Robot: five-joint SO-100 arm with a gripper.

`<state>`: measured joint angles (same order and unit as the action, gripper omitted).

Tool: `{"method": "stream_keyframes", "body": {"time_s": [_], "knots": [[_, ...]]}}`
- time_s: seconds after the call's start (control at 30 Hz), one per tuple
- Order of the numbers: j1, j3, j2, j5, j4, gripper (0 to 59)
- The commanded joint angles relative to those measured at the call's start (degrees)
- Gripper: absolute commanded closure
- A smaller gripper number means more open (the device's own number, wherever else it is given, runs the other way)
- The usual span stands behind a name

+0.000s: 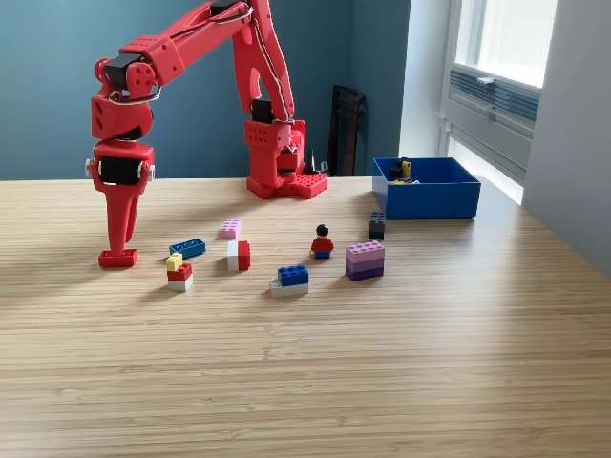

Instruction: Grasp a lego block and put it in the bin.

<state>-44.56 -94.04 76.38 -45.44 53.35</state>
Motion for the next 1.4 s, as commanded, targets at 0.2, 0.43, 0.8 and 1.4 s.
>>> {"method": "stream_keyframes", "body": {"time_s": [0.2, 0.43, 0.8, 1.4], "knots": [[2.4, 11.3, -4.9, 5.3, 4.5, 43.1], [3.9, 14.8, -8.1, 11.1, 9.1, 58.6], [5.4, 14.2, -7.5, 18.2, 17.8, 58.6], [50.3, 1.8, 27.4, 42.7, 35.2, 58.6]]}}
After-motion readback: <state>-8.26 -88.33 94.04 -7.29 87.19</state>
